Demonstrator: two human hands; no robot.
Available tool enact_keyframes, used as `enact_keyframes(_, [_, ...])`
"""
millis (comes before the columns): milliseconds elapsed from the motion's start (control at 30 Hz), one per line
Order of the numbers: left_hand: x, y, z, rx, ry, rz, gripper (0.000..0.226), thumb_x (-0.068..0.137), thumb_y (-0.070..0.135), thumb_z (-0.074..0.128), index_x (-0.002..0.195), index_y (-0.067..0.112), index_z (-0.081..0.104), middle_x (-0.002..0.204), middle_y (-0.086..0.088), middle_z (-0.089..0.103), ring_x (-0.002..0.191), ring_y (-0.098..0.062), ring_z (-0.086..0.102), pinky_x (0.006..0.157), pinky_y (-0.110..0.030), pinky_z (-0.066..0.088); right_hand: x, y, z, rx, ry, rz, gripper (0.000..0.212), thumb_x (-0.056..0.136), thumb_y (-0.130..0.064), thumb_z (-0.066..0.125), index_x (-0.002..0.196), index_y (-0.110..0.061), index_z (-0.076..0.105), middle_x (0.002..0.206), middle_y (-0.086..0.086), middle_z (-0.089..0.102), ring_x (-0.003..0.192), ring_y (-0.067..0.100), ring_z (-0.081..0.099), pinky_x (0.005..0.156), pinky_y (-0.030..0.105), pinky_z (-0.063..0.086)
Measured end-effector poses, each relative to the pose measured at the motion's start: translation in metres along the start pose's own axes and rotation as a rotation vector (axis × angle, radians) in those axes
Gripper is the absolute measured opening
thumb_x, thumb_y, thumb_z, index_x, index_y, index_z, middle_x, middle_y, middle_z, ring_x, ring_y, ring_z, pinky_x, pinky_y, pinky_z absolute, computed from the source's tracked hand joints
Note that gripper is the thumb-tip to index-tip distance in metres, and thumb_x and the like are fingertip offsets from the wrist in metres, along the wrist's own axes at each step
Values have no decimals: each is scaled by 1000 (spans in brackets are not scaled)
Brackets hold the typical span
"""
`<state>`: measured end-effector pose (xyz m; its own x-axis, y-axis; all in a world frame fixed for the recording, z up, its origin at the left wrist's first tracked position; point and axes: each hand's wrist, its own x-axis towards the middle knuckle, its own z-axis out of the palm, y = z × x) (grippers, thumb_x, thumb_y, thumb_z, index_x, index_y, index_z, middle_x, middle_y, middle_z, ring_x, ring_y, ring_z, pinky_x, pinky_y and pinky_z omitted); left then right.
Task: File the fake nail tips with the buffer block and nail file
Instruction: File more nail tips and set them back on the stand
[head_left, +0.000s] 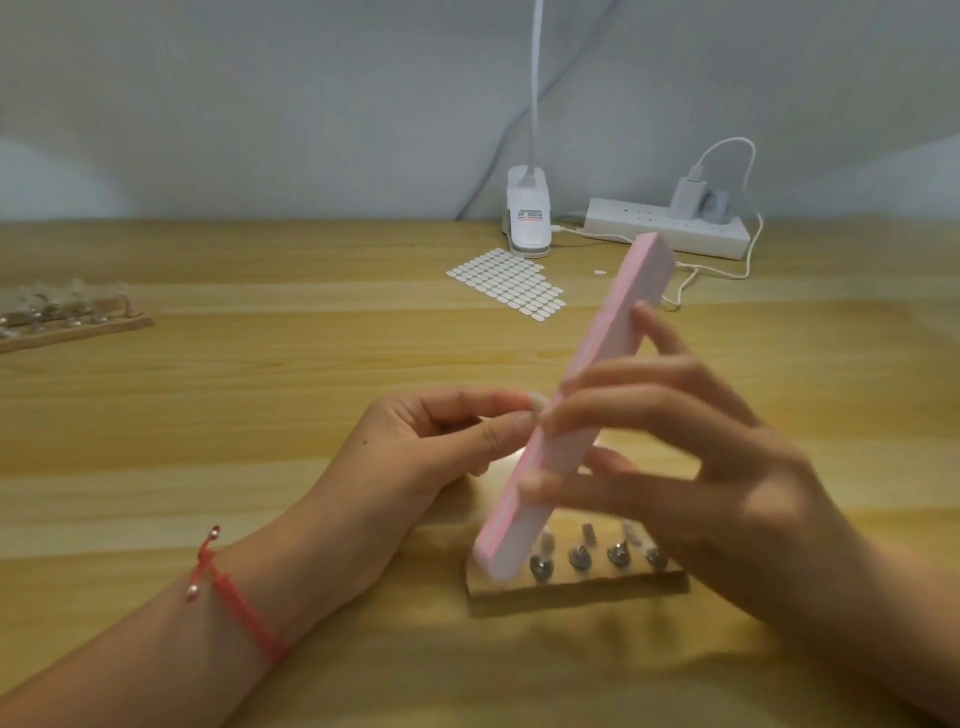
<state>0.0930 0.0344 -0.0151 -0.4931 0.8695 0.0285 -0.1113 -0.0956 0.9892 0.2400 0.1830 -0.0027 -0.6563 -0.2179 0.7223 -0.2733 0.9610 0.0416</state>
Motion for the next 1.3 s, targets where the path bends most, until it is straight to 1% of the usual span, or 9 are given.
enact_keyframes(133, [1, -2, -1, 19, -4, 12, 32, 63, 40, 77, 90, 23, 79, 95, -4, 76, 90, -16, 60, 92, -47, 40, 4, 10, -7, -53, 67, 108, 25, 87, -5, 70, 107, -19, 69, 110, 9, 64, 110, 25, 55, 105, 60, 40])
enact_keyframes(233, [-1, 0, 0, -9, -23, -8, 35, 63, 40, 78, 92, 21, 78, 101, -17, 72, 92, -27, 58, 90, -52, 41, 0, -4, 2, 9, 20, -4, 22, 91, -3, 66, 102, -19, 76, 107, 10, 68, 110, 21, 57, 109, 61, 37])
enact_keyframes(367, [1, -2, -1, 31, -6, -2, 36, 58, 44, 78, 89, 26, 79, 81, 0, 73, 71, -7, 53, 72, -30, 39, 6, 15, -10, -79, 118, 150, 25, 87, -2, 71, 108, -14, 68, 107, 10, 63, 106, 27, 58, 103, 57, 43])
enact_keyframes(533, [0, -1, -2, -10, -67, 12, 31, 64, 35, 77, 91, 20, 79, 93, -5, 76, 82, -11, 67, 77, -26, 50, 2, 1, 2, -34, 52, 6, 31, 87, 4, 70, 108, -18, 71, 108, 11, 68, 111, 22, 56, 108, 62, 37])
enact_keyframes(633, [1, -3, -2, 11, 0, 14, 29, 62, 39, 77, 87, 26, 79, 79, 10, 73, 67, 1, 57, 74, -27, 42, 2, 35, -16, -168, 156, 181, 30, 85, 4, 72, 110, -12, 68, 108, 16, 65, 106, 29, 55, 109, 44, 41])
enact_keyframes(733, [1, -1, -3, -22, -28, 42, 23, 66, 33, 78, 87, 23, 79, 78, 10, 71, 67, -1, 59, 66, -16, 48, -3, 50, -26, -243, 201, 341, 34, 83, 4, 75, 112, -10, 66, 108, 19, 66, 102, 33, 57, 98, 22, 41])
enact_keyframes(1000, [0, 2, -2, -84, -37, 11, 19, 66, 23, 82, 85, 21, 79, 89, 2, 74, 82, -7, 68, 65, -17, 51, -2, 37, -21, -189, 165, 241, 34, 83, -1, 73, 113, -12, 61, 111, 12, 61, 108, 29, 55, 100, 26, 43])
enact_keyframes(1167, [2, 0, -4, -71, -5, -15, 25, 65, 22, 80, 89, 15, 79, 82, -2, 73, 71, -7, 65, 58, -16, 49, 1, 20, -18, -131, 127, 92, 28, 88, -7, 67, 112, -20, 65, 114, 6, 58, 113, 24, 53, 110, 55, 40])
enact_keyframes(1300, [0, -1, -4, -23, -92, 12, 22, 73, 24, 78, 95, 21, 78, 97, -4, 76, 83, -10, 70, 67, -19, 54, 3, 12, -12, -115, 56, -21, 34, 91, -8, 66, 116, -31, 67, 119, 3, 55, 117, 19, 51, 114, 57, 33])
